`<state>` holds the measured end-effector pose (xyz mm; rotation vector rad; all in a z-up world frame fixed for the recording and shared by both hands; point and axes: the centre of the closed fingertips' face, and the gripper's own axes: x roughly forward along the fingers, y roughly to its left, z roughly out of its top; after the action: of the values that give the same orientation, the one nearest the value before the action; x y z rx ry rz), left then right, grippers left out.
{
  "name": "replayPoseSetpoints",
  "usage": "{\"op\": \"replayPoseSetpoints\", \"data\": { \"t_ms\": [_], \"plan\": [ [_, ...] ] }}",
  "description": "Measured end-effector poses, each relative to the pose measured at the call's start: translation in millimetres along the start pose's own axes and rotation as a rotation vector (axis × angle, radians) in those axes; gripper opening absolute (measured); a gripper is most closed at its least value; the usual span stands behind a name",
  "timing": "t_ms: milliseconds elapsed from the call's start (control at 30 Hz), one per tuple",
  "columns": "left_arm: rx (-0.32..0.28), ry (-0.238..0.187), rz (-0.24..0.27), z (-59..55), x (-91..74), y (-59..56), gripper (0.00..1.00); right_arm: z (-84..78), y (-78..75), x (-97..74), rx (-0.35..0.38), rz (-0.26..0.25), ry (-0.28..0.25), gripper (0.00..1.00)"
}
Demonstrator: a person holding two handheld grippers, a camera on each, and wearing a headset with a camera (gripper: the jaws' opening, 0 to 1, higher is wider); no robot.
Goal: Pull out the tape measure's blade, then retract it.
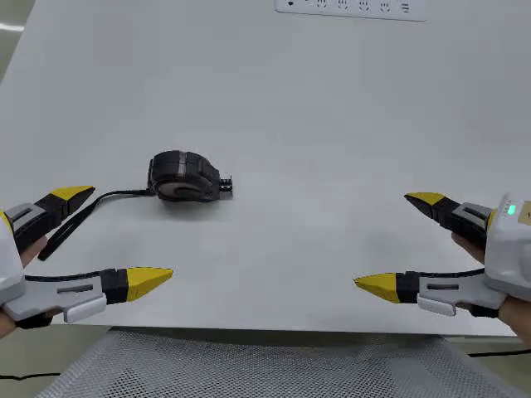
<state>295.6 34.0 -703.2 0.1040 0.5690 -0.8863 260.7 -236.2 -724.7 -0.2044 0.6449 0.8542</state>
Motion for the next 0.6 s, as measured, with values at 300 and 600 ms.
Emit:
{"op": "replayPoseSetpoints", "data": {
  "t_ms": [300, 600],
  "plan": [
    [0.004, 0.001, -0.006, 0.4, 1.1, 0.5, 0.91, -0.9, -1.2, -1.2, 0.003, -0.002, 0.001, 0.84],
    [0.033, 0.005, -0.027, 6.9, 9.3, 5.1, 0.90, 5.3, -2.8, 9.9, -0.009, 0.018, -0.004, 0.83]
  ]
}}
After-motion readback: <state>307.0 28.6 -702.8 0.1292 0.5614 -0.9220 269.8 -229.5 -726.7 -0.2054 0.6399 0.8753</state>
